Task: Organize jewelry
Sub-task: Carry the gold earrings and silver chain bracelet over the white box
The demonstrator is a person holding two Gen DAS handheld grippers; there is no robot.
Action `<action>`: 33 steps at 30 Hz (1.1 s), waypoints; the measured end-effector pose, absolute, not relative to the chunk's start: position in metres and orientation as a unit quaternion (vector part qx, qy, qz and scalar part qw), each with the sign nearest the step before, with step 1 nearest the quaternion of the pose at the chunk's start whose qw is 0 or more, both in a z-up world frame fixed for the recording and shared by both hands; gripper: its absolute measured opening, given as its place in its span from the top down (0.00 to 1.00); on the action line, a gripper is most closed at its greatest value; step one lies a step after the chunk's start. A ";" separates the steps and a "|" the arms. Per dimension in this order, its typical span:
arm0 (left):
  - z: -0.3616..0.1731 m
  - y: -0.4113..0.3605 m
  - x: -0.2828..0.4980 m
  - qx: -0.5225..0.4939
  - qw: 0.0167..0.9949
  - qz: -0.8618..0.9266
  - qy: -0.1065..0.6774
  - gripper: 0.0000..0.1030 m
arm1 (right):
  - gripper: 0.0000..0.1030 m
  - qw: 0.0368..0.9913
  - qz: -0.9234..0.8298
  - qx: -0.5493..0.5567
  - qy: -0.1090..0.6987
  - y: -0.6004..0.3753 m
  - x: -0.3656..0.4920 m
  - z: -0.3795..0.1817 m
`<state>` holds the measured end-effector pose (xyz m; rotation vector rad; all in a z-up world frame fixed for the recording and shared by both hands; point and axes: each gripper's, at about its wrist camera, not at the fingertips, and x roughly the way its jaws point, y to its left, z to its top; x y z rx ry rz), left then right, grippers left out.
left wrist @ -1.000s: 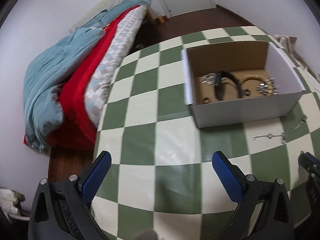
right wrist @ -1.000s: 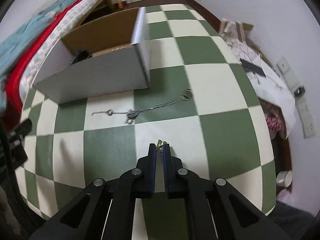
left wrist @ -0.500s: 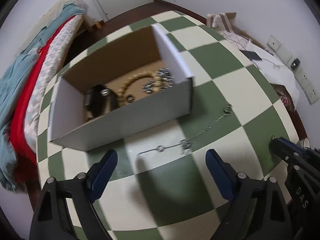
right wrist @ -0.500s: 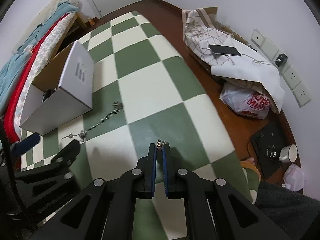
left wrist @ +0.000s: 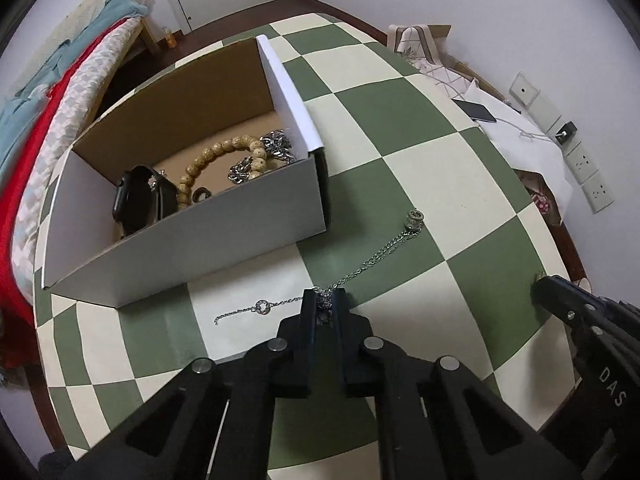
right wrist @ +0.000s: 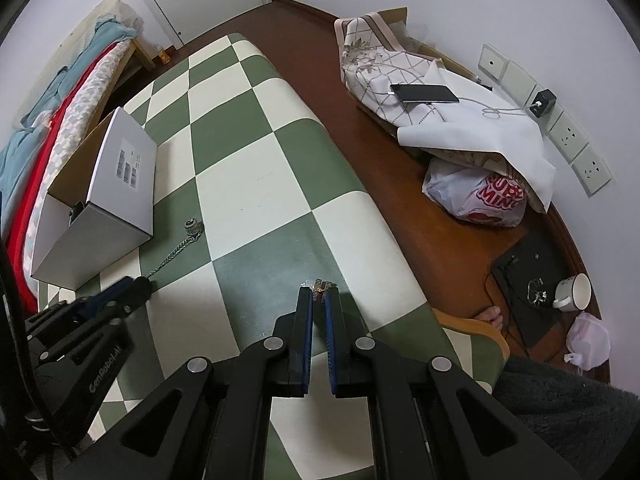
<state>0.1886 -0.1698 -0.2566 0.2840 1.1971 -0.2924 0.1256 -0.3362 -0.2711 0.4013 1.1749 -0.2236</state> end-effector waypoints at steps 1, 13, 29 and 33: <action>-0.257 -0.169 0.188 0.131 0.807 -0.137 0.560 0.95 | 0.94 0.808 -0.105 0.188 0.549 -0.336 0.125 -0.271; -0.232 -0.110 0.155 0.104 0.817 -0.119 0.555 0.96 | 0.94 0.821 -0.073 0.185 0.535 -0.312 0.122 -0.248; -0.195 -0.058 0.145 0.077 0.842 -0.058 0.531 0.96 | 0.94 0.832 -0.016 0.148 0.535 -0.251 0.123 -0.226; -0.177 -0.052 0.147 0.063 0.851 -0.056 0.518 0.96 | 0.94 0.836 -0.008 0.142 0.530 -0.244 0.123 -0.214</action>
